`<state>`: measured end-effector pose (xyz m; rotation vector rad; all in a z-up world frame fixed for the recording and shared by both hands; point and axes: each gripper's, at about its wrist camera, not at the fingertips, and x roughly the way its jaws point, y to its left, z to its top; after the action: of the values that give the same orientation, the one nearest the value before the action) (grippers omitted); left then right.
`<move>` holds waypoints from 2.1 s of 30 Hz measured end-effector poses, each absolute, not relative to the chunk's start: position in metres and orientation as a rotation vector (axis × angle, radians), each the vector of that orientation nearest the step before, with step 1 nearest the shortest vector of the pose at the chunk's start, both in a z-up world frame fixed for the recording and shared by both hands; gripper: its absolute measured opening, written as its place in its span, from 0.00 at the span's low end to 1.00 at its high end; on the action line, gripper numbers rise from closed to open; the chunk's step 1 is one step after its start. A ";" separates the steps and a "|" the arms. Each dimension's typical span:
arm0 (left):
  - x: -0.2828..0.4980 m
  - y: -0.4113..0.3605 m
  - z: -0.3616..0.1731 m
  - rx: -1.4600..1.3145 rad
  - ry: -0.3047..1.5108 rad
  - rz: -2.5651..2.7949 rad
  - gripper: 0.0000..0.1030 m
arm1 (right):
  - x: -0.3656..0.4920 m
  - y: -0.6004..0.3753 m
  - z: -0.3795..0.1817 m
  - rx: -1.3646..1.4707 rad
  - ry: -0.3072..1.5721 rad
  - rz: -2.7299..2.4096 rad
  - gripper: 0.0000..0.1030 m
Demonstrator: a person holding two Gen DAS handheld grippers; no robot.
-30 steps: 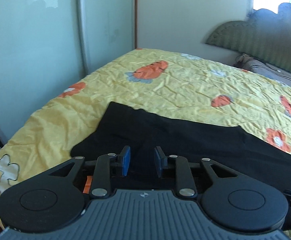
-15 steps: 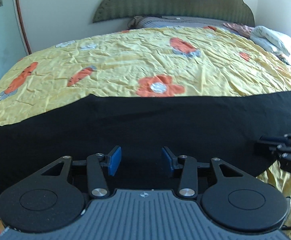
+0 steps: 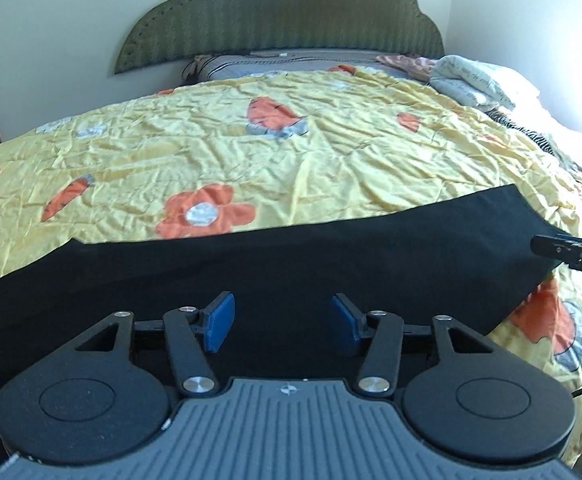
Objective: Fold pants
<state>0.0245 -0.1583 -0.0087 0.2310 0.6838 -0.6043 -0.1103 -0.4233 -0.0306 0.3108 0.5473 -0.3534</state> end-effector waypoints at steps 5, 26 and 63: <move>0.023 -0.186 -0.026 0.265 0.675 -0.606 0.66 | -0.102 -0.436 -0.048 0.281 0.658 -0.395 0.62; 0.011 -0.196 -0.025 0.260 0.634 -0.583 0.68 | -0.144 -0.470 -0.048 0.633 0.485 -0.466 1.00; 0.076 -0.212 -0.023 -0.169 0.947 -0.797 0.78 | -0.109 -0.425 -0.025 0.285 0.353 -0.500 0.13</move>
<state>0.0763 -0.2123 -0.0226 -0.1695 0.9471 -0.7971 -0.1087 -0.4249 -0.0248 0.2855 0.3532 -0.5002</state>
